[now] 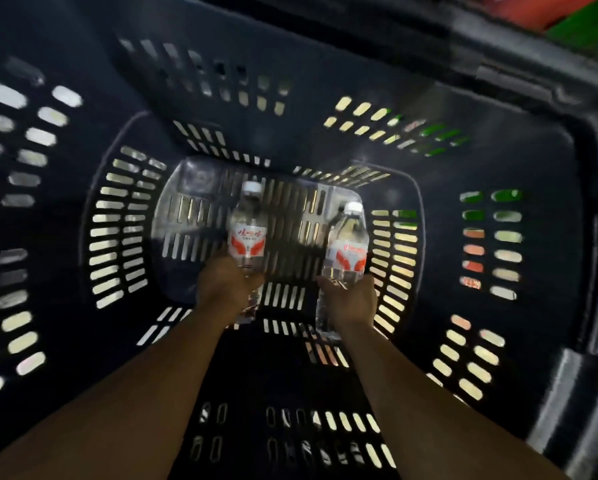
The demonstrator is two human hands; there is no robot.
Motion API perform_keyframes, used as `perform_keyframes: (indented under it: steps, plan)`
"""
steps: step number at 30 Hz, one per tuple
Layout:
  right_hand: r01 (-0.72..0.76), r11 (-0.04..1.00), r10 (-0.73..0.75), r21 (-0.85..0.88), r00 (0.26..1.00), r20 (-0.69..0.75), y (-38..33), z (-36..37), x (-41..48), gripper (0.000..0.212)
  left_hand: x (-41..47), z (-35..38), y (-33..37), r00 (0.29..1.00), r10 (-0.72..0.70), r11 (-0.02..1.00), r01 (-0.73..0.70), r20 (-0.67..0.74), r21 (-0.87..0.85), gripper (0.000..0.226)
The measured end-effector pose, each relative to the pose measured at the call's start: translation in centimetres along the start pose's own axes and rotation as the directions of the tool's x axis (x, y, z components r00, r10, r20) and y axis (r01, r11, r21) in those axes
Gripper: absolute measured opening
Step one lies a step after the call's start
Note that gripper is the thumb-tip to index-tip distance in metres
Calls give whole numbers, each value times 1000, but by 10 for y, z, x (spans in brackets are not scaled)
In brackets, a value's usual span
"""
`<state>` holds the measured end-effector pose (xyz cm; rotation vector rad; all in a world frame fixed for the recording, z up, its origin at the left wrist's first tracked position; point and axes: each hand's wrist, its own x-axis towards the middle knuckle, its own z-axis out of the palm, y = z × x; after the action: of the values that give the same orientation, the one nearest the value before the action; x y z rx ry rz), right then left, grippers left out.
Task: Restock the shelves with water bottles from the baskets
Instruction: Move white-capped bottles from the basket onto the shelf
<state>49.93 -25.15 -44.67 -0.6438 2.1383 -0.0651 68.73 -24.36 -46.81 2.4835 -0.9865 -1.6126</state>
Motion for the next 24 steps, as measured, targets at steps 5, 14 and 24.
perform_keyframes:
  steps: [5, 14, 24]
  plan:
    - [59, 998, -60, 33, 998, 33, -28, -36, -49, 48, -50, -49, 12, 999, 18, 994, -14, 33, -110, 21]
    - [156, 975, -167, 157, 984, 59, -98, -133, -213, 54, -215, -160, 73, 996, 83, 980, -75, 34, -183, 22]
    - [206, 916, -265, 344, 955, 135, -132, -258, -429, 75, -435, -274, 102, 980, 139, 901, -185, -142, -392, 34]
